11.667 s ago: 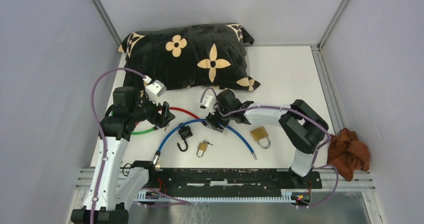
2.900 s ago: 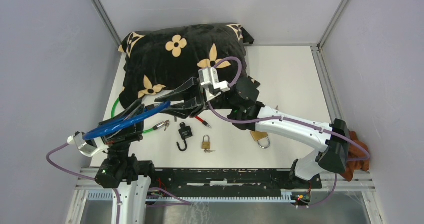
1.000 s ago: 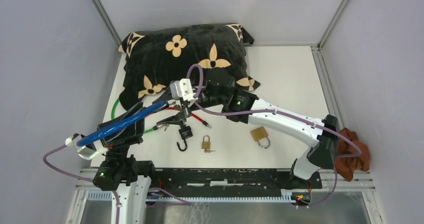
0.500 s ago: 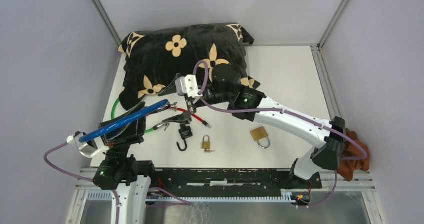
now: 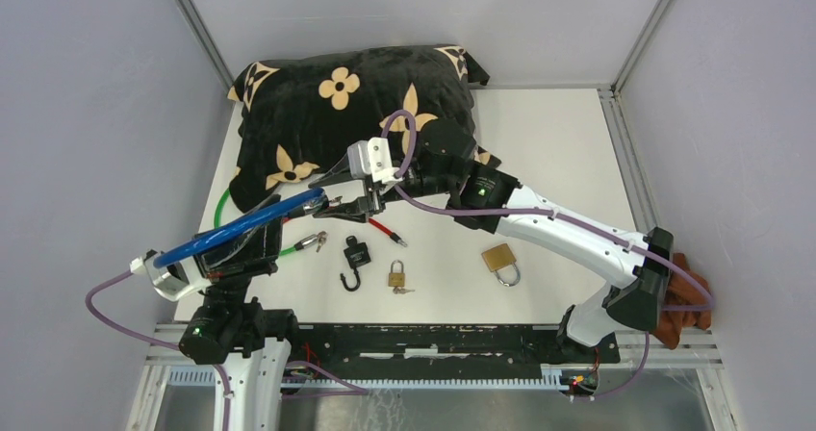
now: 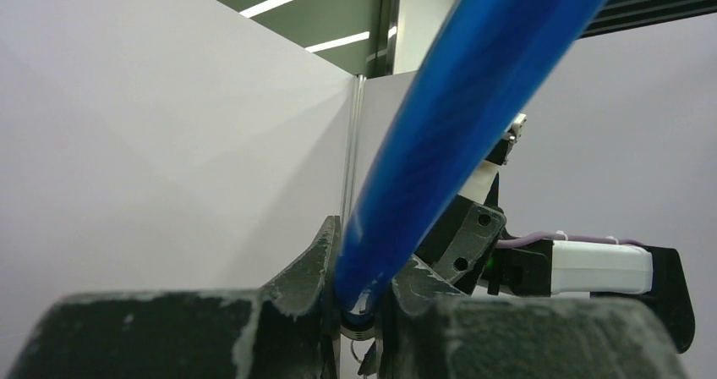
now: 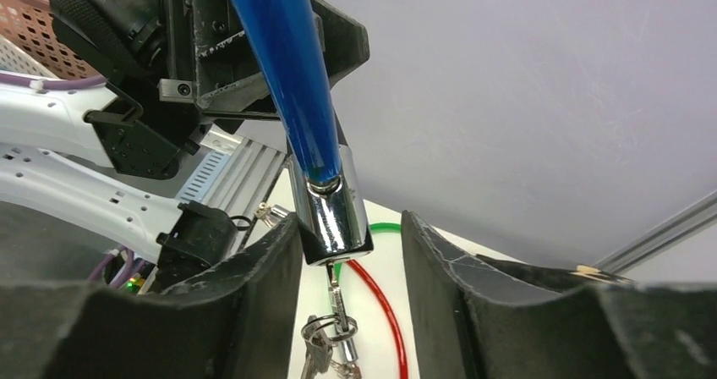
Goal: Lock with the key
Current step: Lock the lock.
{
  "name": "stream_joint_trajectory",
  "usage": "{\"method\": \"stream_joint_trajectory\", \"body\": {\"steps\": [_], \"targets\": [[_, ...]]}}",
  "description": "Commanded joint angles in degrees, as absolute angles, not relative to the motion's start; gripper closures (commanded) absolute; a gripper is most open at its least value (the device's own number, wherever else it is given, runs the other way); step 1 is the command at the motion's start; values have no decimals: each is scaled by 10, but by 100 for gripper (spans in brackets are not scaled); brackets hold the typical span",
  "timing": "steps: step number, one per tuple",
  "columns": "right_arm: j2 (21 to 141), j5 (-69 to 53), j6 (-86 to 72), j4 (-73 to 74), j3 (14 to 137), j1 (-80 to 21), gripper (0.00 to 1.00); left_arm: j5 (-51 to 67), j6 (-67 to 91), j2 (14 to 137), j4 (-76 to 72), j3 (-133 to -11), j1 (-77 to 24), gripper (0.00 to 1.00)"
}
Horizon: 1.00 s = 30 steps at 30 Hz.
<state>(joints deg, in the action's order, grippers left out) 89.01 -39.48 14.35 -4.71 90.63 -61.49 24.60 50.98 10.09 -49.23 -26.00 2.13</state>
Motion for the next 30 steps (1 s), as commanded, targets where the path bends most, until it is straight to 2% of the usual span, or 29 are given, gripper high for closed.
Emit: {"method": "stream_joint_trajectory", "body": {"steps": [1, 5, 8, 11, 12, 15, 20, 21, 25, 26, 27, 28, 29, 30], "targets": [[901, -413, 132, -72, 937, -618, 55, 244, 537, 102, -494, -273, 20, 98], [905, -426, 131, -77, 944, -623, 78, 250, 542, 103, -485, -270, 21, 98], [904, -435, 128, -85, 944, -623, 99, 257, 540, 104, -480, -267, 20, 98], [898, -446, 119, -100, 936, -623, 100, 269, 549, 105, -479, -258, 20, 97], [897, -446, 114, -107, 932, -623, 100, 272, 554, 104, -479, -255, 20, 94], [894, -441, 95, -129, 924, -623, 100, 290, 566, 104, -503, -244, 19, 70], [903, -436, 78, -149, 931, -625, 100, 306, 579, 110, -515, -241, 17, 53], [907, -436, 76, -152, 935, -626, 100, 307, 581, 111, -515, -241, 16, 53], [924, -440, 75, -148, 951, -632, 100, 301, 578, 112, -515, -242, 15, 58], [928, -443, 74, -147, 956, -634, 100, 300, 578, 113, -515, -241, 15, 64], [931, -445, 74, -145, 958, -635, 100, 299, 576, 111, -515, -241, 15, 73], [933, -446, 75, -141, 961, -637, 100, 297, 571, 111, -513, -241, 15, 88], [934, -447, 78, -135, 962, -637, 100, 294, 566, 110, -512, -240, 15, 96], [933, -448, 83, -125, 962, -637, 100, 292, 561, 109, -511, -241, 15, 98]]}}
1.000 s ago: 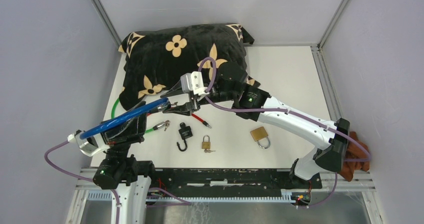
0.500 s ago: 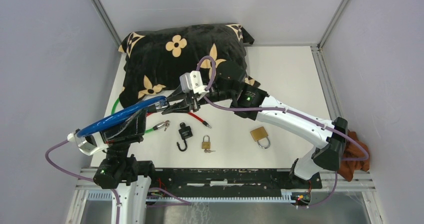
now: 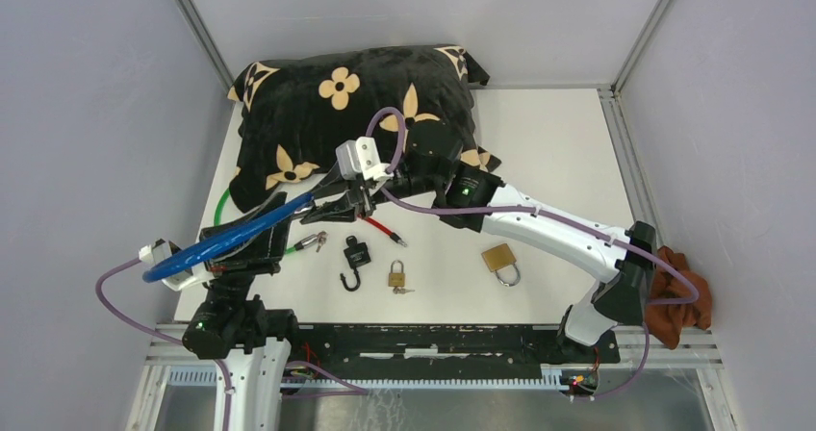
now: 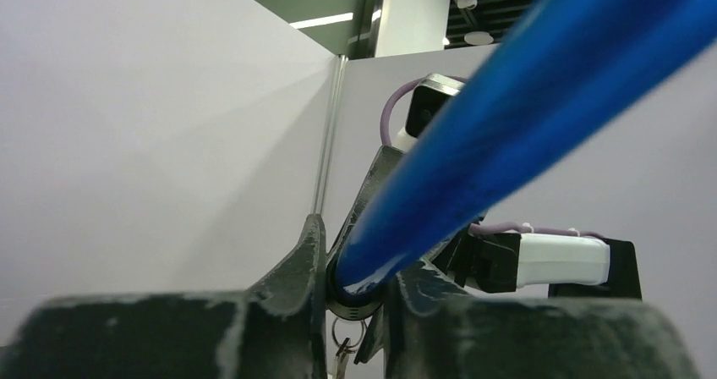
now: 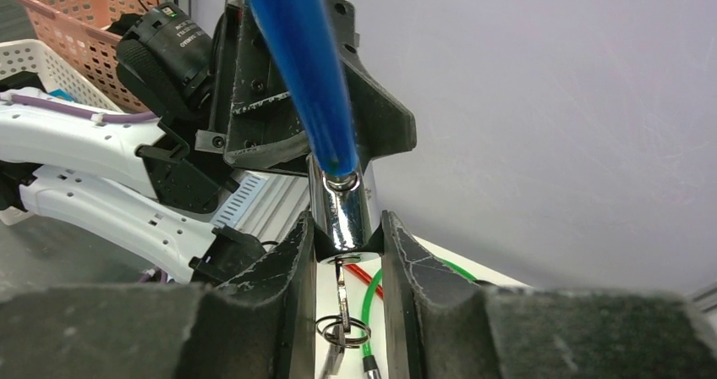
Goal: Lock with the key
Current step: Lock the lock.
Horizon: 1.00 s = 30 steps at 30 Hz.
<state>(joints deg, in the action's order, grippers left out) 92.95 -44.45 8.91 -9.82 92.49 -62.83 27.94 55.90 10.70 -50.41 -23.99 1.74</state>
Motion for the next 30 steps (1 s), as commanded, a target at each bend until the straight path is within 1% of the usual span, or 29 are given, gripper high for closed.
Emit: {"method": "stream_joint_trajectory", "body": {"steps": [1, 2, 4, 5, 6, 7, 9, 12, 15, 17, 18, 20, 21, 24, 27, 30], "targets": [[931, -448, 90, -115, 961, -637, 100, 289, 559, 108, -511, -242, 15, 98], [927, -448, 102, -99, 958, -637, 94, 286, 559, 107, -510, -242, 15, 98], [911, -439, 128, -78, 939, -636, 68, 277, 558, 105, -504, -242, 15, 98], [897, -427, 143, -72, 920, -635, 58, 272, 558, 103, -500, -243, 15, 98], [883, -405, 157, -71, 902, -634, 45, 267, 557, 103, -497, -243, 15, 98], [864, -381, 169, -76, 875, -633, 35, 263, 558, 102, -495, -244, 15, 98], [819, -311, 192, -111, 813, -633, 28, 252, 561, 101, -488, -246, 15, 98], [748, -199, 224, -239, 682, -636, 27, 239, 567, 101, -477, -247, 16, 98], [696, -116, 284, -412, 561, -660, 26, 235, 568, 101, -470, -247, 16, 98], [683, -66, 350, -489, 512, -693, 26, 235, 567, 101, -468, -247, 16, 98], [683, -27, 391, -520, 495, -711, 28, 235, 567, 102, -467, -247, 17, 98], [696, 40, 476, -590, 474, -760, 35, 234, 567, 102, -467, -247, 17, 98], [706, 65, 521, -621, 467, -777, 37, 233, 567, 103, -466, -247, 18, 98], [748, 90, 634, -725, 451, -822, 44, 233, 567, 103, -465, -246, 19, 98], [802, 116, 715, -756, 481, -848, 44, 233, 568, 105, -465, -247, 19, 98], [837, 156, 713, -714, 534, -850, 44, 233, 568, 105, -465, -247, 18, 98]]}}
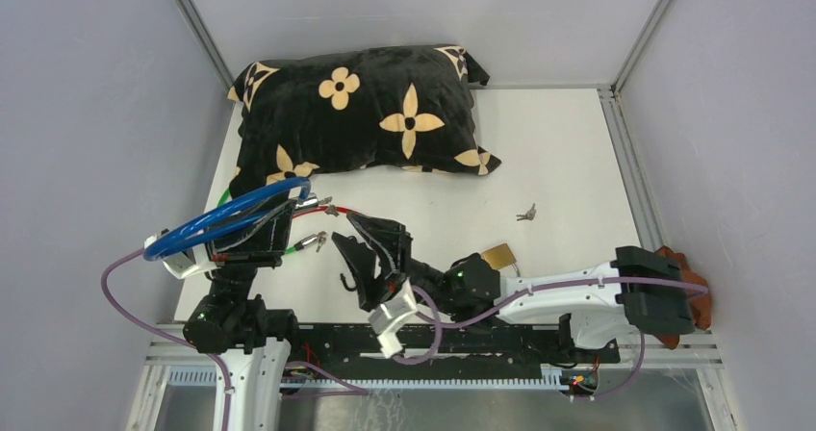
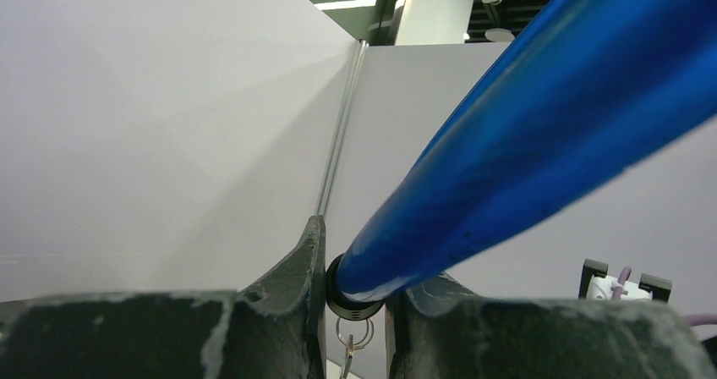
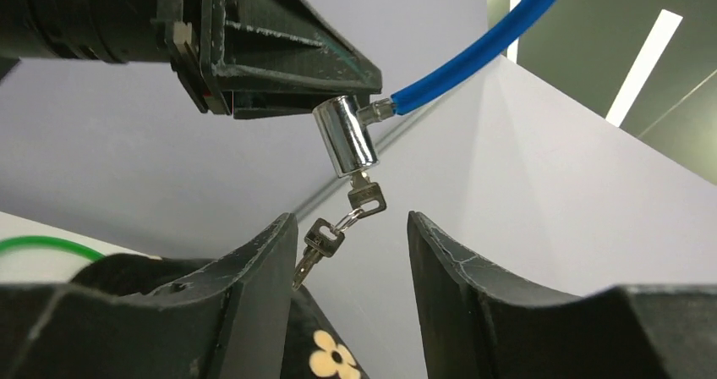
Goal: Lock with the key
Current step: Lock the lock.
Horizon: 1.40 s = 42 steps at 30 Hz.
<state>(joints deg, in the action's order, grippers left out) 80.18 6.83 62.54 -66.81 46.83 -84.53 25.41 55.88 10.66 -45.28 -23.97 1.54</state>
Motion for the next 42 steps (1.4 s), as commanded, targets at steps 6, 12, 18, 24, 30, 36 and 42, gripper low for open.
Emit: {"method": "stream_joint_trajectory", "body": {"steps": [6, 12, 18, 24, 30, 36, 42], "targets": [[880, 161, 771, -720, 567, -852, 46, 235, 571, 105, -467, -244, 19, 98], [932, 182, 837, -747, 594, -855, 51, 236, 571, 106, -468, -245, 19, 98], [962, 204, 876, -779, 613, -859, 55, 238, 572, 106, -468, -244, 18, 98], [979, 214, 906, -788, 629, -859, 59, 240, 574, 105, -469, -243, 18, 98], [983, 229, 907, -777, 641, -859, 64, 242, 575, 105, -471, -243, 19, 98], [980, 240, 924, -785, 645, -858, 65, 244, 575, 104, -471, -243, 18, 98], [983, 247, 943, -776, 654, -858, 64, 246, 577, 104, -468, -243, 18, 98]]}}
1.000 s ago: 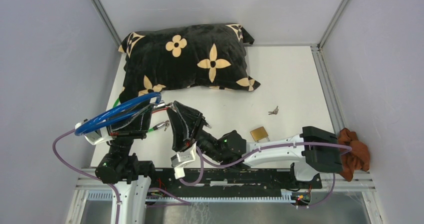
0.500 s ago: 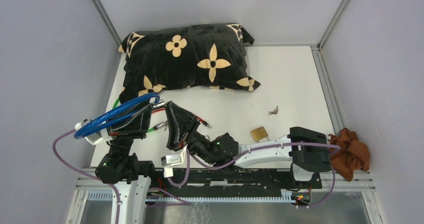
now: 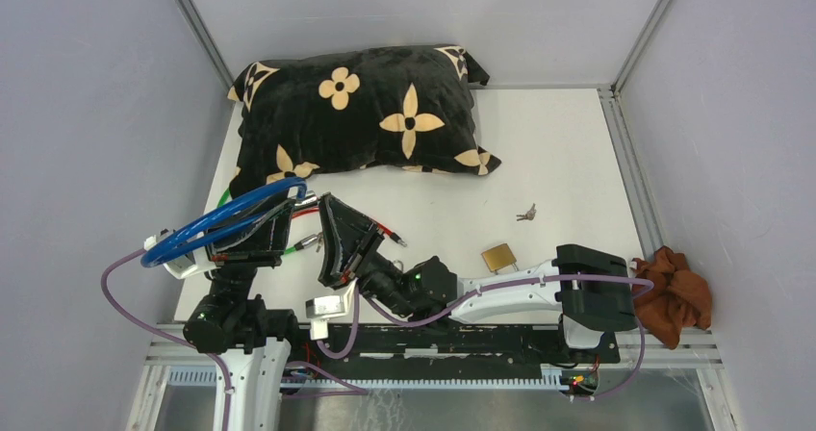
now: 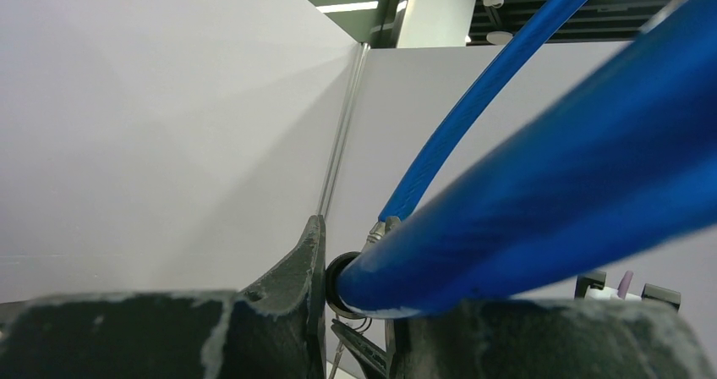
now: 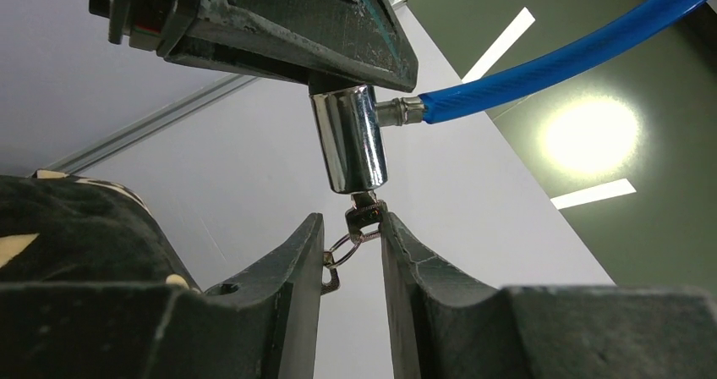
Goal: Lock with the key
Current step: Lock the lock.
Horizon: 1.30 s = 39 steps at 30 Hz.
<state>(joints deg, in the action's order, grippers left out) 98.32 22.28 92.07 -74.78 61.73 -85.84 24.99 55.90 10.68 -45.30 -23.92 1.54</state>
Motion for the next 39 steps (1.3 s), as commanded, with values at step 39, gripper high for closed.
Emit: {"method": "stream_joint_trajectory", "body": {"steps": [39], "targets": [[780, -31, 417, -63, 798, -789, 64, 293, 535, 101, -464, -230, 19, 98]]}}
